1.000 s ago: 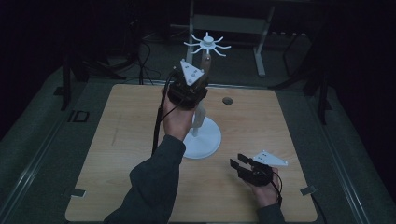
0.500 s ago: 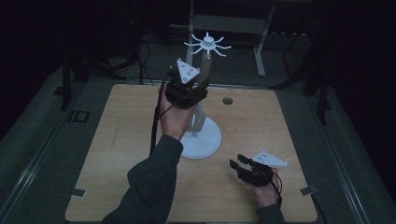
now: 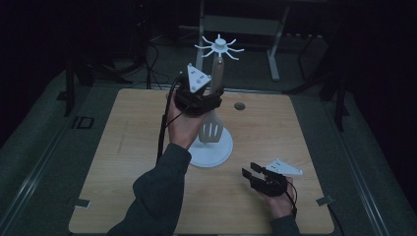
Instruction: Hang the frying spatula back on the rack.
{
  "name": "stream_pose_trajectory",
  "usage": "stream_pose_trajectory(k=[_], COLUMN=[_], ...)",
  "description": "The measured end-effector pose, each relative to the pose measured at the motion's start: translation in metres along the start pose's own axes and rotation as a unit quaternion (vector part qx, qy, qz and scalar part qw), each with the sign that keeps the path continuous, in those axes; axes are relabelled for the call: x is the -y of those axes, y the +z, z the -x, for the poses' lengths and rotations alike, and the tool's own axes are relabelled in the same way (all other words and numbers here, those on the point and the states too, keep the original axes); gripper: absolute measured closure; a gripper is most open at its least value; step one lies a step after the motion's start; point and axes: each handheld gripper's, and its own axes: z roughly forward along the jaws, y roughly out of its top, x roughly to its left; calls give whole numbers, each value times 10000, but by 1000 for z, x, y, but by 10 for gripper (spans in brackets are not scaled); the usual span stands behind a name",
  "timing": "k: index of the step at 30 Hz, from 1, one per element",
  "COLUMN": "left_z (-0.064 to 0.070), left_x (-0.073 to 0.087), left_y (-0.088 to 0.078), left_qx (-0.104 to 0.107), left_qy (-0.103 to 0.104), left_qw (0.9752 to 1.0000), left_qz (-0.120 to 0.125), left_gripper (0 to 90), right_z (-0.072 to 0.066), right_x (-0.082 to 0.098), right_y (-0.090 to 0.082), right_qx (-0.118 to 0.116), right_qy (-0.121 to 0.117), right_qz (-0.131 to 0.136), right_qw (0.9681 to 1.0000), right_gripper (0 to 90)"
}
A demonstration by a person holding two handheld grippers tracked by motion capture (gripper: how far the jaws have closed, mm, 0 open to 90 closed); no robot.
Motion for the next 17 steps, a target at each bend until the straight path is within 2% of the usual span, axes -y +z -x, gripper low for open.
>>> stream_pose_trajectory(k=[7, 11, 17], left_z=[0, -1, 1], left_x=[0, 1, 8], left_y=[-2, -4, -9], left_qx=[158, 331, 530], left_qy=[-56, -111, -83], left_qw=[9998, 9994, 9986], left_qz=[57, 69, 23], left_gripper=[397, 392, 389], right_z=[0, 0, 4], right_x=[0, 0, 0], right_y=[1, 0, -1], right_qx=[1, 48, 127], right_qy=[-20, -53, -60], right_qz=[-20, -30, -73], right_qw=[10000, 10000, 9999], right_gripper=[527, 525, 519])
